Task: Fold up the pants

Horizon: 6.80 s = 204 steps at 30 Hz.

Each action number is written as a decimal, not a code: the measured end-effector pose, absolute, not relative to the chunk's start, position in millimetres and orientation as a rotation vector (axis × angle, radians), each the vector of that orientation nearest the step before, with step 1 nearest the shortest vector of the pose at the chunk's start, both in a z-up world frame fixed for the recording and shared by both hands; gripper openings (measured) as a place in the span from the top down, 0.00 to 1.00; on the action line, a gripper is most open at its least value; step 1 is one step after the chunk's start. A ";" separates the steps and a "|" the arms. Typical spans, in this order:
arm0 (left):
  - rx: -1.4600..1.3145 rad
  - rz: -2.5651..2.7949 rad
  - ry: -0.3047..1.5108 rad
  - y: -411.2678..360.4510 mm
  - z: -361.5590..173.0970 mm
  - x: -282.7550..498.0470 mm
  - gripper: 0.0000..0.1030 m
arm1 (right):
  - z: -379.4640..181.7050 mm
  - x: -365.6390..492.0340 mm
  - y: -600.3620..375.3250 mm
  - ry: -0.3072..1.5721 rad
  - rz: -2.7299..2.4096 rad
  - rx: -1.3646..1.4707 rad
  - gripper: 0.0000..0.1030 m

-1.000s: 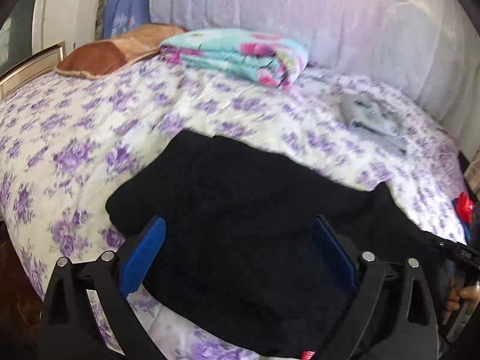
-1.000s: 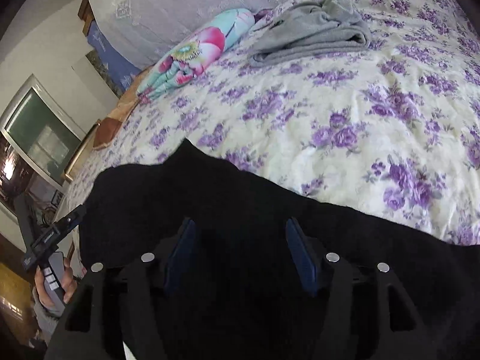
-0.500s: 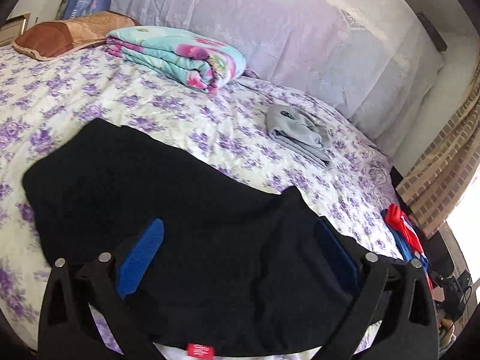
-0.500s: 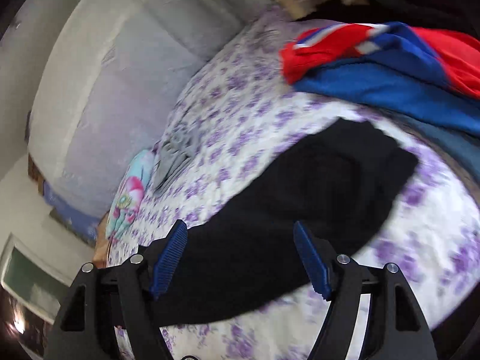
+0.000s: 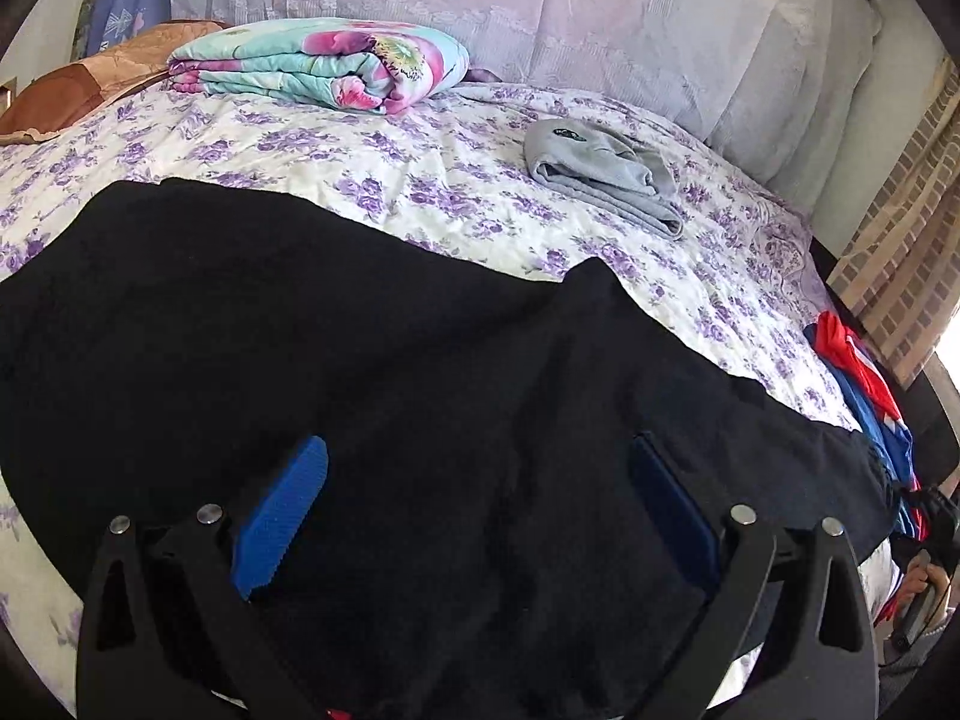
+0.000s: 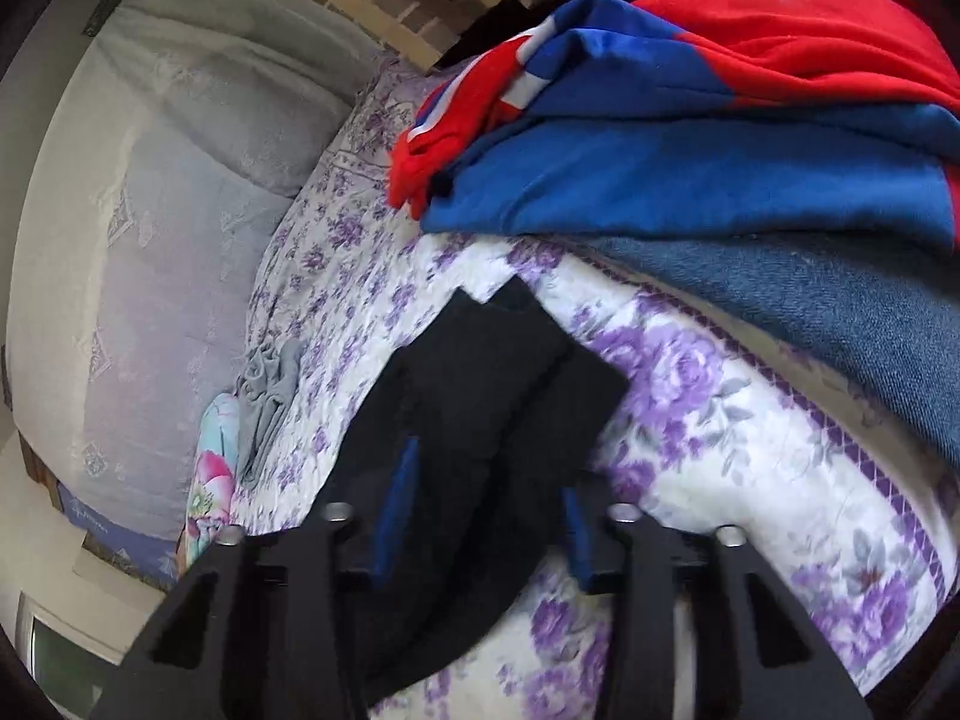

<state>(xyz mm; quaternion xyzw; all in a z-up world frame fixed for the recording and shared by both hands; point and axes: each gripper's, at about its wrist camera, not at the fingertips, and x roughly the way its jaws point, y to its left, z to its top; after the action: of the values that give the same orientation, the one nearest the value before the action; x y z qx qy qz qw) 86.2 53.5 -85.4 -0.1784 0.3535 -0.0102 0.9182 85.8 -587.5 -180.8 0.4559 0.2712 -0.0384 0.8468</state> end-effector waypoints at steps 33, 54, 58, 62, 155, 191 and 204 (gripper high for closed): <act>-0.665 0.145 0.589 187.3 -56.3 34.2 0.05 | -99.5 62.9 -518.0 0.301 -0.038 0.639 0.83; -0.672 0.213 0.672 223.8 -62.5 20.8 0.05 | -136.4 104.7 -145.1 0.618 0.563 -0.433 0.76; -0.653 0.211 0.714 218.9 -69.1 27.9 0.05 | -132.1 93.5 -136.3 0.638 0.606 -0.457 0.35; -0.658 0.220 0.732 221.5 -77.1 31.1 0.05 | -95.2 84.6 -167.0 0.631 0.804 -0.169 0.34; -0.190 -0.233 0.450 -26.4 80.9 69.1 0.79 | -90.7 75.3 -405.2 0.407 0.325 0.511 0.04; 0.149 -0.417 0.803 -195.6 -70.4 82.7 0.28 | -125.6 88.6 -455.1 0.490 0.286 0.762 0.04; 0.082 -0.484 0.741 -161.8 -60.3 67.3 0.28 | -117.6 85.5 -403.1 0.478 0.304 0.523 0.04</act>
<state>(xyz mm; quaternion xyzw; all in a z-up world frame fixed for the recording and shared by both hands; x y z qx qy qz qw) 67.3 -161.8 -60.3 0.0398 0.3583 -0.2341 0.9029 85.5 -403.1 -117.6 0.2550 0.2330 0.1484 0.9266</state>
